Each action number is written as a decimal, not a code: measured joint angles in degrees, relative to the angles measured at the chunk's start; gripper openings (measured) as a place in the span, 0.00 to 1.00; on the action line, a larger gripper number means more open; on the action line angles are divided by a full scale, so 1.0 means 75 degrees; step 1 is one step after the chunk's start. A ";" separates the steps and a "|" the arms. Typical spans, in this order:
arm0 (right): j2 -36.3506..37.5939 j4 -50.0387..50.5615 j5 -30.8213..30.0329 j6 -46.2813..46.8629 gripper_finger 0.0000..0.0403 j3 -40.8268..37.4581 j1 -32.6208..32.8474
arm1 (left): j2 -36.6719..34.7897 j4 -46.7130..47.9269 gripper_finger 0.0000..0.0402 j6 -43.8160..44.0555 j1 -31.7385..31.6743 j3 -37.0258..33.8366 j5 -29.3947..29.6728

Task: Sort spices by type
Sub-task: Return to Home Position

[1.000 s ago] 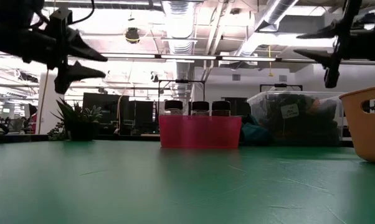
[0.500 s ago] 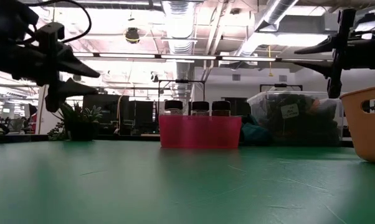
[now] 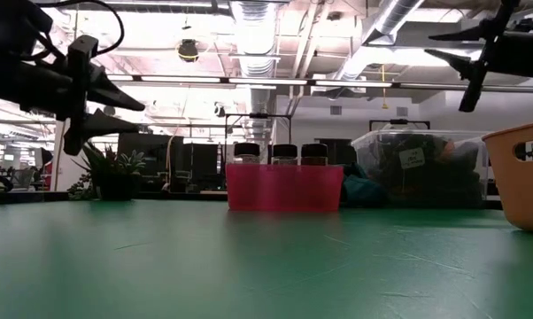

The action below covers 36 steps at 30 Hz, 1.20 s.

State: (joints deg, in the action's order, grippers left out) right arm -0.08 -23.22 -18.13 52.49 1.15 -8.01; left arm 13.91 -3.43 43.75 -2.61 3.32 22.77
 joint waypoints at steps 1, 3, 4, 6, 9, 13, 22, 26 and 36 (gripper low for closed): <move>0.0000 0.0037 0.0000 0.0000 0.27 0.0000 0.0000 | 0.0000 0.0001 0.44 0.0000 0.0000 0.0020 0.0076; -0.0003 0.0278 0.0000 -0.0020 0.27 0.0000 0.0000 | -0.0003 0.0113 0.44 -0.0389 0.0000 0.0051 0.0118; -0.0001 0.0485 0.0000 -0.0104 0.27 0.0000 0.0000 | -0.0001 0.0260 0.44 -0.0763 0.0000 0.0054 0.0137; -0.0003 0.1019 0.0000 -0.0514 0.27 0.0000 0.0000 | 0.0041 0.0474 0.44 -0.1301 0.0000 0.0077 0.0183; -0.0003 0.2089 -0.0002 -0.1517 0.27 0.0000 0.0000 | 0.0057 0.0632 0.44 -0.1758 0.0000 0.0085 0.0267; -0.0178 0.2806 0.0038 -0.2894 0.27 0.0032 0.0000 | 0.0051 0.0661 0.44 -0.1666 0.0000 0.0086 0.0256; -0.0291 0.2969 0.0041 -0.2948 0.27 0.0052 0.0009 | 0.0058 0.0698 0.44 -0.1685 0.0000 0.0086 0.0250; -0.0289 0.2989 0.0041 -0.2946 0.27 0.0052 0.0009 | 0.0058 0.0708 0.44 -0.1715 0.0000 0.0086 0.0250; -0.0289 0.3017 0.0041 -0.2946 0.27 0.0052 0.0009 | 0.0058 0.0715 0.44 -0.1696 0.0000 0.0083 0.0247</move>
State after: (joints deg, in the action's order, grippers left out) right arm -2.24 -0.59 -17.82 30.39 1.54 -7.94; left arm 14.35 1.93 31.03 -2.61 3.95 24.62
